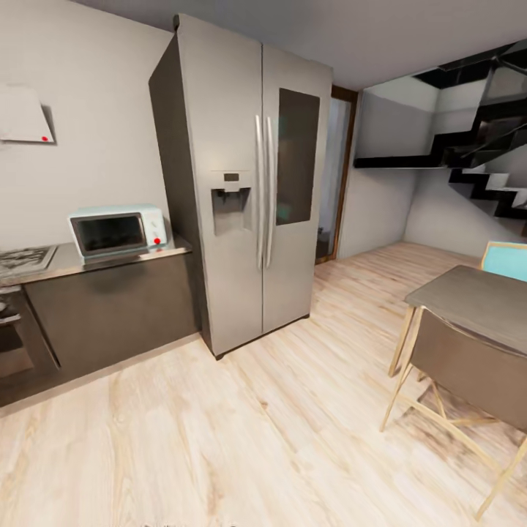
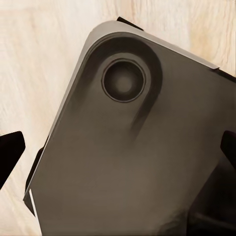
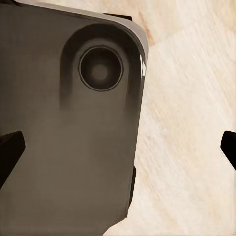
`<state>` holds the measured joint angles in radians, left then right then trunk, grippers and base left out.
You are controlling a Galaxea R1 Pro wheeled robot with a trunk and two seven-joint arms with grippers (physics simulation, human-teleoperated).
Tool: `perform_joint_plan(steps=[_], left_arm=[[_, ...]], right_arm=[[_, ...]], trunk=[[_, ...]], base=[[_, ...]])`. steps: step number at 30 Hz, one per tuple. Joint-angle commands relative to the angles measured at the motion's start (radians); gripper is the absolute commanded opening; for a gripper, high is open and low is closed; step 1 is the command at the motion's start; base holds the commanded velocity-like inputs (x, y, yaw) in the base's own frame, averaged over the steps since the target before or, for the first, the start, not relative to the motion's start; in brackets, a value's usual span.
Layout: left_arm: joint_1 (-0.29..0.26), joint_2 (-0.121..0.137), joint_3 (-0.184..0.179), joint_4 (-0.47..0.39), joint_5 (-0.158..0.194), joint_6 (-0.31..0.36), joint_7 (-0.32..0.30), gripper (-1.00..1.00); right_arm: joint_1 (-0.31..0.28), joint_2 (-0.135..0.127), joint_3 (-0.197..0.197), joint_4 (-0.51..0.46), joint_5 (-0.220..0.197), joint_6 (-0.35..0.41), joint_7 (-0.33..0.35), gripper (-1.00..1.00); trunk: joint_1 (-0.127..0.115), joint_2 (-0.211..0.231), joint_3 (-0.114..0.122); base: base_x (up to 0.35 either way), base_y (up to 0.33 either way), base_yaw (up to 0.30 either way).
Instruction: In the kitchen, take the popcorn bag from the countertop, put it into the microwave, and heat it until the popcorn is cooked so the cooked popcorn ends up inside the bag.
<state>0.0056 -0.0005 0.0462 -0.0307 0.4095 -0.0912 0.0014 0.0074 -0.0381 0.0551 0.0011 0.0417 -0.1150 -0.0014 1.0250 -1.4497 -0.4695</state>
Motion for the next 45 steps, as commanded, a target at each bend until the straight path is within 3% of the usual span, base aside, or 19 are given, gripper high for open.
perform_joint_plan(steps=[1,10,26,45], left_arm=[[0.0,0.0,0.004,-0.002,0.0,-0.001,0.0,1.0],[0.0,0.001,0.004,-0.002,0.0,-0.001,0.0,1.0],[0.0,0.002,0.004,-0.002,0.0,-0.001,0.0,1.0],[0.0,-0.004,0.003,-0.002,-0.002,-0.001,0.0,1.0]], right_arm=[[0.0,0.0,0.005,0.0,0.004,-0.003,0.0,1.0],[0.0,0.0,0.005,0.0,0.004,-0.003,0.0,1.0],[0.0,0.0,0.005,0.0,0.004,-0.003,0.0,1.0],[0.0,-0.001,0.005,0.0,0.004,-0.004,0.0,1.0]], trunk=[[0.0,0.0,-0.001],[0.0,0.0,-0.001],[0.0,0.0,-0.001],[0.0,0.0,-0.001]], base=[[0.0,0.0,0.3],[0.01,0.0,0.3],[0.282,0.023,0.3],[0.008,0.004,0.3]])
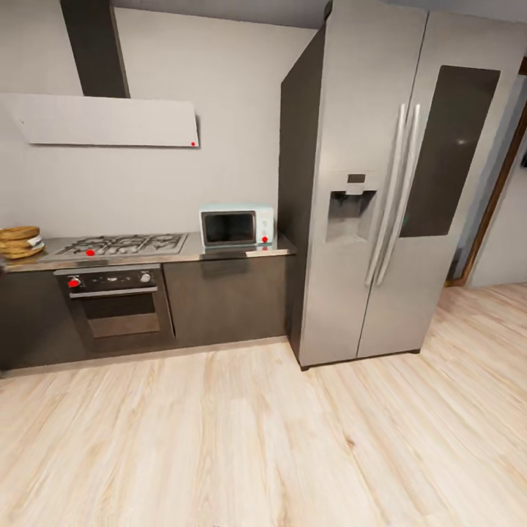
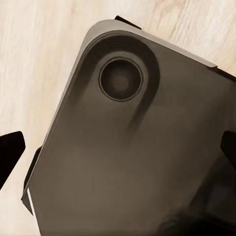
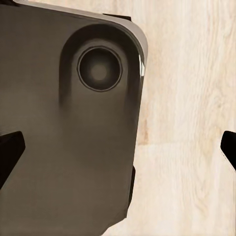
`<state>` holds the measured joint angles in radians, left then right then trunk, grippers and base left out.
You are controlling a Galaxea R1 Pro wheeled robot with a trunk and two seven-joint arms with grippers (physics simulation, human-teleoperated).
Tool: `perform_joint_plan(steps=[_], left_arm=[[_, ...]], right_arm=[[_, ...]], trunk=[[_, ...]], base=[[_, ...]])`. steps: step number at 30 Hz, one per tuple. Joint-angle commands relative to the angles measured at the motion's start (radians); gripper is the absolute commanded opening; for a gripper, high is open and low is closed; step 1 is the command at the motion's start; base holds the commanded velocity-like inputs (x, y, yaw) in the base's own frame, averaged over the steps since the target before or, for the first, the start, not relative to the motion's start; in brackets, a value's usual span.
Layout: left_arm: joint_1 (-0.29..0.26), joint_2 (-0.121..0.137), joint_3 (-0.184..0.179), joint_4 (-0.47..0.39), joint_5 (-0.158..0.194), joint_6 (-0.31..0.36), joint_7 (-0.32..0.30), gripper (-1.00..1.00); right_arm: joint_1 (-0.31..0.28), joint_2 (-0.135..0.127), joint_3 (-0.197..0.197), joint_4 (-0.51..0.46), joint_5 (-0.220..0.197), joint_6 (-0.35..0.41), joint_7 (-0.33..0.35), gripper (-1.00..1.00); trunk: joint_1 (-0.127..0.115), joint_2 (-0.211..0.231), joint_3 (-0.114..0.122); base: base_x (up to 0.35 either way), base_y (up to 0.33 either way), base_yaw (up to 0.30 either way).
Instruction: In the kitchen, take the popcorn bag from the countertop, put it into the microwave, and heat it until the popcorn is cooked so the cooked popcorn ends up inside the bag.
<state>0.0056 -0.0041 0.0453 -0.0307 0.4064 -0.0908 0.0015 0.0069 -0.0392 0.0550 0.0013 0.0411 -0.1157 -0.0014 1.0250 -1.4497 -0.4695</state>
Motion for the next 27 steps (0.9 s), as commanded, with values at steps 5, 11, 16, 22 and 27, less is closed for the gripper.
perform_joint_plan(steps=[5,11,16,22,27], left_arm=[[0.001,-0.001,0.001,0.0,0.0,0.001,0.0,1.0],[0.001,0.0,0.004,0.0,0.002,0.002,0.0,1.0],[0.001,0.0,0.004,0.0,0.002,0.007,0.001,1.0],[0.001,-0.002,-0.002,0.001,0.002,0.011,0.0,1.0],[0.001,-0.002,-0.006,0.002,0.0,0.012,0.0,1.0]], right_arm=[[-0.001,0.001,-0.001,0.0,0.0,-0.005,0.0,1.0],[0.0,0.001,-0.006,0.0,-0.004,-0.007,0.0,1.0],[0.0,0.001,-0.006,0.0,-0.004,-0.007,0.0,1.0],[0.0,0.0,-0.002,0.0,0.001,-0.005,0.001,1.0],[-0.001,-0.001,0.0,0.0,0.003,-0.006,0.0,1.0]], trunk=[[0.0,0.0,-0.001],[0.0,0.0,-0.001],[0.0,0.0,-0.001],[0.0,0.0,-0.001],[0.0,0.0,-0.001]], base=[[0.23,0.0,0.3],[0.318,0.0,0.3],[0.32,0.0,0.3],[0.32,-0.047,0.201],[0.32,-0.102,0.015]])
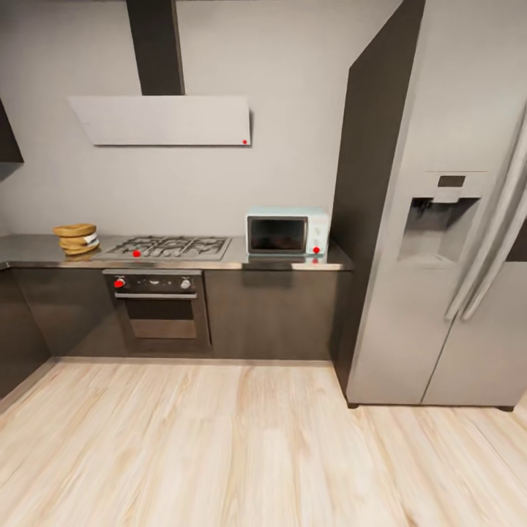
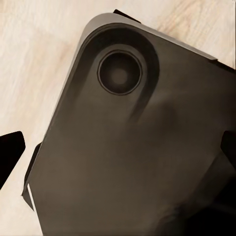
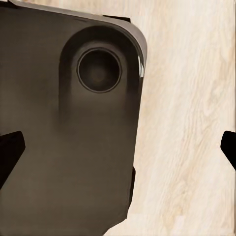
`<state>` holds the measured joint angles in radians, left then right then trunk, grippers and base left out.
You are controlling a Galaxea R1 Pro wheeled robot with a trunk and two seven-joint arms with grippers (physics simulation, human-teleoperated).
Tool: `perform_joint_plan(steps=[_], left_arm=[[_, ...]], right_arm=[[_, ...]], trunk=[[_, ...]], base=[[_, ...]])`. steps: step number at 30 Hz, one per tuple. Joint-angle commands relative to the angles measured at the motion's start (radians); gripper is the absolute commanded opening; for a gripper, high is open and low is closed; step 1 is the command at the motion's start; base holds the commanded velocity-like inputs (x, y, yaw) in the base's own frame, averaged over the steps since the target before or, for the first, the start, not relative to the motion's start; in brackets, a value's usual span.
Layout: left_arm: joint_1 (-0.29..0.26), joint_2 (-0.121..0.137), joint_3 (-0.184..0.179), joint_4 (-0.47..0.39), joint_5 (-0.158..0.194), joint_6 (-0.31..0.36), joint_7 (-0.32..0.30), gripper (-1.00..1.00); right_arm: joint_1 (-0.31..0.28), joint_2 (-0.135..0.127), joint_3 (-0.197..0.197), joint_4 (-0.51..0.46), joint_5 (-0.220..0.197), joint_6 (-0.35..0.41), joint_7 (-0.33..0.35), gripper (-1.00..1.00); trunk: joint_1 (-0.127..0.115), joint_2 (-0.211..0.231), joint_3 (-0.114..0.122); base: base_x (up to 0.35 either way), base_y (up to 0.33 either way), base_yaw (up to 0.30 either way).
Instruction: In the kitchen, take the popcorn bag from the countertop, put it into the microwave, and heat it until the popcorn is cooked so the cooked popcorn ends up inside the bag.
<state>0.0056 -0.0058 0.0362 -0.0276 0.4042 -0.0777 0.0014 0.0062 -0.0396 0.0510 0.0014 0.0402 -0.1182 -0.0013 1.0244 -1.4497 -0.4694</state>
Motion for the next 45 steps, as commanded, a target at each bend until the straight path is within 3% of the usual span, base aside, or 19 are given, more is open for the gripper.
perform_joint_plan(steps=[1,37,45], left_arm=[[0.001,0.0,0.003,-0.002,0.002,-0.001,0.0,1.0],[0.001,0.0,0.002,-0.002,0.002,-0.001,0.0,1.0],[0.001,0.0,0.002,-0.002,0.002,-0.001,0.0,1.0]], right_arm=[[0.0,0.0,0.005,0.0,0.004,-0.003,0.0,1.0],[0.0,0.0,0.006,0.0,0.004,-0.003,0.0,1.0],[0.0,0.0,0.006,0.0,0.004,-0.003,0.0,1.0]], trunk=[[0.001,0.0,-0.001],[0.001,0.0,-0.001],[0.001,0.0,-0.001]], base=[[0.32,-0.063,0.002],[0.322,-0.003,0.0],[0.323,0.0,-0.209]])
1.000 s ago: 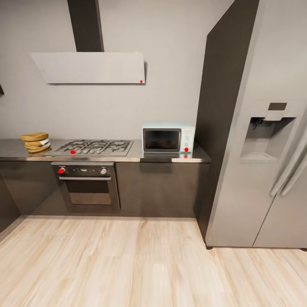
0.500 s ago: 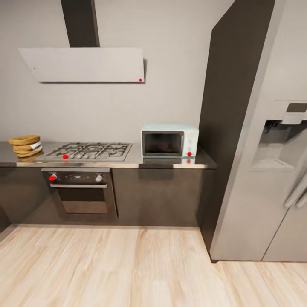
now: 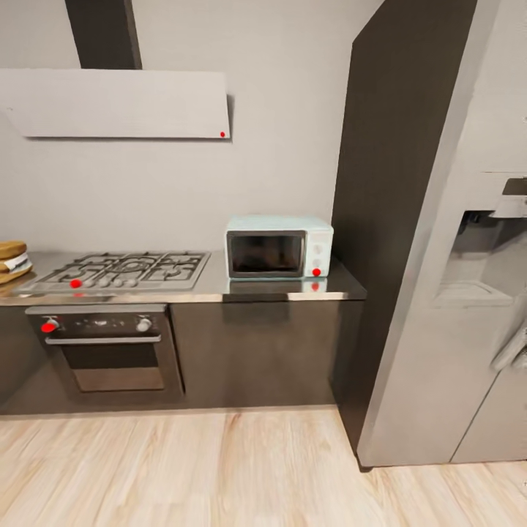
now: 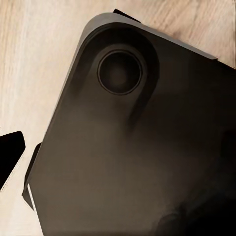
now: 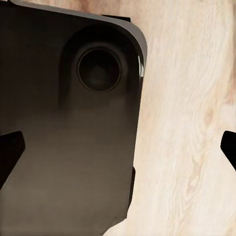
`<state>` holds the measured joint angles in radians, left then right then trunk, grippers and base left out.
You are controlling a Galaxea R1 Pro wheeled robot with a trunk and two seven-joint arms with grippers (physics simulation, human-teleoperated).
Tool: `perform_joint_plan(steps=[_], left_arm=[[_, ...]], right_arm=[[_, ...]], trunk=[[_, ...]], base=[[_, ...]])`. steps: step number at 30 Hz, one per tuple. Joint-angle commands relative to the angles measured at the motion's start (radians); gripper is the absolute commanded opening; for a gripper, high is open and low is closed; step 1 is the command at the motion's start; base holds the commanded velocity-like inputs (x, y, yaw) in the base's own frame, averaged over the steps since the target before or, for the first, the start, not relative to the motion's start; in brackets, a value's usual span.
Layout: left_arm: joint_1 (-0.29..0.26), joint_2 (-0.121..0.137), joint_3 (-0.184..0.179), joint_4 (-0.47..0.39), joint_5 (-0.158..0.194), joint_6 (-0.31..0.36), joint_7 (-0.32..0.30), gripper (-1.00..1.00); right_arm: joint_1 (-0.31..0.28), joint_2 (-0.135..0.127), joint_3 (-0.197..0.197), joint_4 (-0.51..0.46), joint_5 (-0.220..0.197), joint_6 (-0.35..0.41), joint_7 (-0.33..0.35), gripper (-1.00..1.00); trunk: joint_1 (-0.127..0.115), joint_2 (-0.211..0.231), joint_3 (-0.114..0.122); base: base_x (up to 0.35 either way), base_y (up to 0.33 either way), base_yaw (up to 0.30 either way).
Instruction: In the kitchen, take the popcorn bag from the countertop, put it into the microwave, and heat it until the popcorn is cooked so the cooked popcorn ends up inside the bag.
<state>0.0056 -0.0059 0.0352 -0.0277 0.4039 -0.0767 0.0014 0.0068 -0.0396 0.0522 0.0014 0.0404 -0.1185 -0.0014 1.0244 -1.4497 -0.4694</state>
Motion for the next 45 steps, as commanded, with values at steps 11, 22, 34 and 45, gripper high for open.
perform_joint_plan(steps=[11,22,34,45], left_arm=[[0.001,0.001,0.005,-0.002,0.003,-0.006,0.0,1.0],[0.001,0.001,0.014,-0.003,0.004,-0.014,0.001,1.0],[0.001,0.0,0.015,-0.003,0.004,-0.015,0.002,1.0],[0.001,0.0,0.015,-0.003,0.004,-0.016,0.002,1.0]], right_arm=[[0.0,0.0,0.005,0.0,0.004,0.002,0.003,1.0],[-0.001,0.001,0.002,-0.1,0.009,0.013,0.008,1.0],[-0.12,0.009,-0.007,-1.117,0.002,0.642,0.011,1.0],[-0.864,0.085,-0.01,-1.277,-0.017,1.166,0.013,1.0]], trunk=[[0.001,0.0,-0.001],[0.001,0.0,-0.001],[0.001,0.0,-0.001],[0.001,0.0,-0.001]], base=[[0.323,0.0,-0.023],[0.081,0.0,0.0],[0.0,0.0,0.0],[0.0,0.0,0.0]])
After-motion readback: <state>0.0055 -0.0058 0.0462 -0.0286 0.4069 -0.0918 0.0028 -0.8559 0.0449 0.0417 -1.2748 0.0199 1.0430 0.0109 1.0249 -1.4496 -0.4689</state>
